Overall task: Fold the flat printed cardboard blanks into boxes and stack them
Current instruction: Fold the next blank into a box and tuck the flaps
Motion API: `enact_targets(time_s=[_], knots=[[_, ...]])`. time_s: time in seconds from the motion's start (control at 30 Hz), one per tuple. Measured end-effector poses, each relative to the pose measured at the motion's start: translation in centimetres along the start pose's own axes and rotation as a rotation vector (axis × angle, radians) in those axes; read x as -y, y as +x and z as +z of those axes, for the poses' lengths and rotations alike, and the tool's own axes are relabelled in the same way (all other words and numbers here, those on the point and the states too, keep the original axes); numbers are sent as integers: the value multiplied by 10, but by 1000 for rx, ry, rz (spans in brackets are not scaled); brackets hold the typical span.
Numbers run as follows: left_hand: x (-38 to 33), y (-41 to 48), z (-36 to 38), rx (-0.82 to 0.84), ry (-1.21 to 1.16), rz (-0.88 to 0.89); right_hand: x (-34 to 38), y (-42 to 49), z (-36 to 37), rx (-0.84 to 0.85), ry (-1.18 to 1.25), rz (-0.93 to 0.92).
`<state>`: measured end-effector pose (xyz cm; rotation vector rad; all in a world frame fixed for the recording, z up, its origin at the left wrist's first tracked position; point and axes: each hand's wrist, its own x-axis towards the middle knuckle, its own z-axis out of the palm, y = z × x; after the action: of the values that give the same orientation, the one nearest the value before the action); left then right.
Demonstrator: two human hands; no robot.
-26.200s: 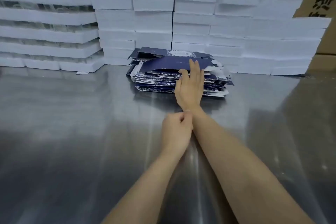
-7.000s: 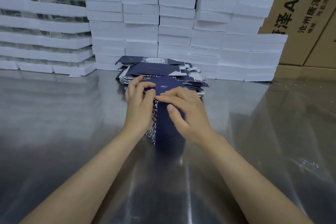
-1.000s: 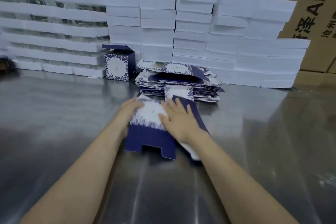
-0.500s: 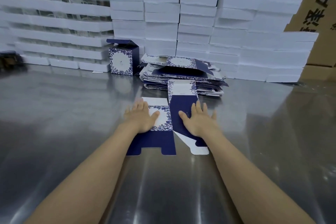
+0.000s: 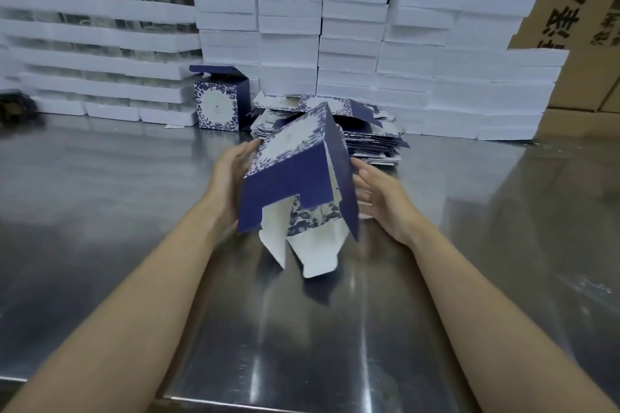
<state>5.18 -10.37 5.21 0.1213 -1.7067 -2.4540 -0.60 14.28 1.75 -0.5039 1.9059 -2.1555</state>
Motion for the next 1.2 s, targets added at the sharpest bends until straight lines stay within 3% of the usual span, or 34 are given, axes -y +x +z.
enact_targets(time_s=[0.13,0.23,0.3,0.37,0.5,0.6,0.67,0.77,0.87,1.1,1.2], knots=[[8,-1,11,159,165,36,1,-1,7,192,129,85],[18,2,15,182,276,46,-2,-1,1,267,210,30],[22,5,16,189,198,-46,0,-1,1,277,289,12],[25,5,17,307,77,-103,5,-2,8,277,394,-16],[16,0,20,340,-262,-112,13,-4,27,327,595,-80],[8,-6,18,336,-477,-98,7,-3,39,228,362,-112],[9,-5,11,278,-603,22,2,-3,39,134,139,-118],[8,-5,9,277,-619,137,-2,-10,40,361,-3,9],[11,-1,9,276,-613,125,-5,-15,52,602,98,57],[18,6,9,298,-656,39,11,-17,71,466,284,7],[23,12,11,280,-409,172,18,-18,73,408,473,35]])
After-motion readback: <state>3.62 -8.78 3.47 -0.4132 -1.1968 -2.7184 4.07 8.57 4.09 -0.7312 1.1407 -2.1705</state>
